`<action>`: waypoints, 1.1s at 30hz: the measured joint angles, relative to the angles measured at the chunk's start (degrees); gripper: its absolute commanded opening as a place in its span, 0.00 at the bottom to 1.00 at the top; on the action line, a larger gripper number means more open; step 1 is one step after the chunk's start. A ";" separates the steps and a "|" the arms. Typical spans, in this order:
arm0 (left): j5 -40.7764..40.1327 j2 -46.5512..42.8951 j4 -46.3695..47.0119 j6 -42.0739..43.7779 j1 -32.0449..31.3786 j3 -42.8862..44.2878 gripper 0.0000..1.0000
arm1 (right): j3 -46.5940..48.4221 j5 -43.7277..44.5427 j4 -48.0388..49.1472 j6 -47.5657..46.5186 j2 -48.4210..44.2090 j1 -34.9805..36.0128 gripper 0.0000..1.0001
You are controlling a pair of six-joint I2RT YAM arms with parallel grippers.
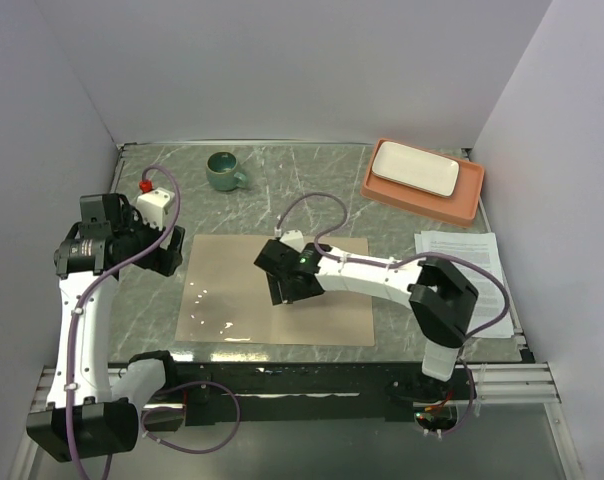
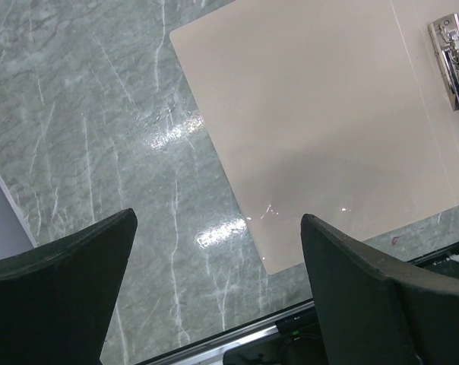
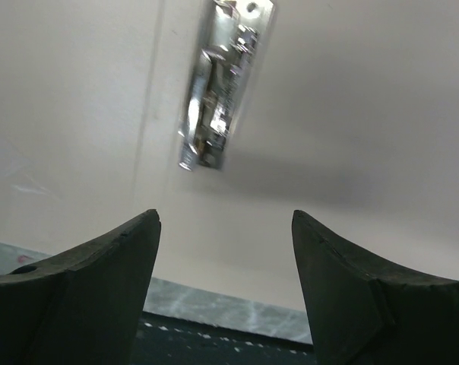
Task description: Put the files into the folder
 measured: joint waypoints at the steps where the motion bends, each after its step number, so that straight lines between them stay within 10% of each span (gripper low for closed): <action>1: -0.02 -0.26 0.09 0.00 0.00 -0.15 0.96 | 0.96 -0.13 0.28 0.00 0.79 0.00 0.79; 33: -0.48 -2.25 -0.48 1.27 0.00 -0.46 0.96 | 7.19 -2.14 3.37 -3.37 13.27 -7.10 0.64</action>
